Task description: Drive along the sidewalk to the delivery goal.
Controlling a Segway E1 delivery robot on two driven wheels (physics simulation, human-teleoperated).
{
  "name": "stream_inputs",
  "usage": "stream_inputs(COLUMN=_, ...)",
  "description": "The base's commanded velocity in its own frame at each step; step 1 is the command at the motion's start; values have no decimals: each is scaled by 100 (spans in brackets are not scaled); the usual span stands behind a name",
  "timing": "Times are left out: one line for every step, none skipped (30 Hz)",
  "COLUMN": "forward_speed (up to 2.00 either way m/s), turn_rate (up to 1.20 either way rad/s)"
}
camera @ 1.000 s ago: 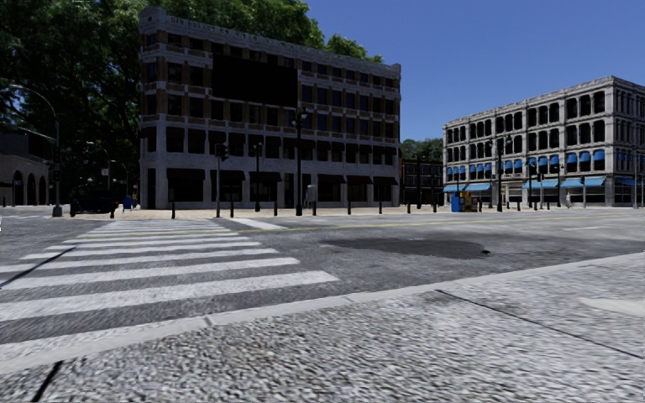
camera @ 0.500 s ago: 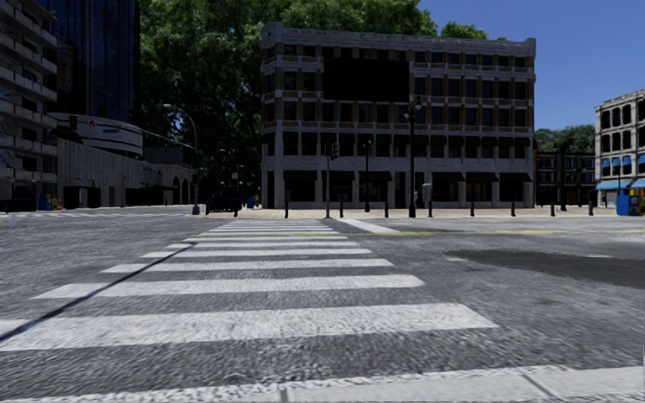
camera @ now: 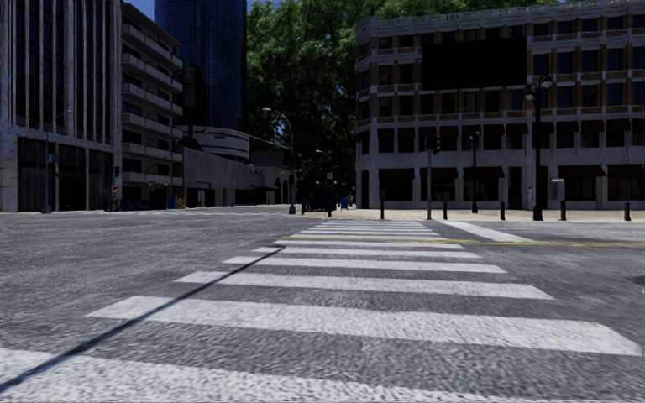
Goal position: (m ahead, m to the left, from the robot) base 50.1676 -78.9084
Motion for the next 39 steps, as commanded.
stream_inputs(forward_speed=200, turn_rate=0)
stream_inputs(forward_speed=200, turn_rate=0)
stream_inputs(forward_speed=200, turn_rate=0)
stream_inputs(forward_speed=200, turn_rate=0)
stream_inputs(forward_speed=200, turn_rate=0)
stream_inputs(forward_speed=200, turn_rate=0)
stream_inputs(forward_speed=200, turn_rate=0)
stream_inputs(forward_speed=200, turn_rate=0)
stream_inputs(forward_speed=200, turn_rate=0)
stream_inputs(forward_speed=200, turn_rate=0)
stream_inputs(forward_speed=200, turn_rate=0)
stream_inputs(forward_speed=200, turn_rate=0)
stream_inputs(forward_speed=200, turn_rate=0)
stream_inputs(forward_speed=200, turn_rate=0)
stream_inputs(forward_speed=200, turn_rate=-27)
stream_inputs(forward_speed=200, turn_rate=-73)
stream_inputs(forward_speed=200, turn_rate=-120)
stream_inputs(forward_speed=200, turn_rate=-120)
stream_inputs(forward_speed=200, turn_rate=-120)
stream_inputs(forward_speed=200, turn_rate=-120)
stream_inputs(forward_speed=200, turn_rate=-120)
stream_inputs(forward_speed=200, turn_rate=-111)
stream_inputs(forward_speed=200, turn_rate=-111)
stream_inputs(forward_speed=200, turn_rate=-24)
stream_inputs(forward_speed=200, turn_rate=-5)
stream_inputs(forward_speed=200, turn_rate=0)
stream_inputs(forward_speed=200, turn_rate=0)
stream_inputs(forward_speed=200, turn_rate=0)
stream_inputs(forward_speed=200, turn_rate=0)
stream_inputs(forward_speed=200, turn_rate=0)
stream_inputs(forward_speed=200, turn_rate=0)
stream_inputs(forward_speed=200, turn_rate=0)
stream_inputs(forward_speed=200, turn_rate=0)
stream_inputs(forward_speed=200, turn_rate=0)
stream_inputs(forward_speed=200, turn_rate=0)
stream_inputs(forward_speed=200, turn_rate=0)
stream_inputs(forward_speed=200, turn_rate=0)
stream_inputs(forward_speed=200, turn_rate=0)
stream_inputs(forward_speed=200, turn_rate=0)
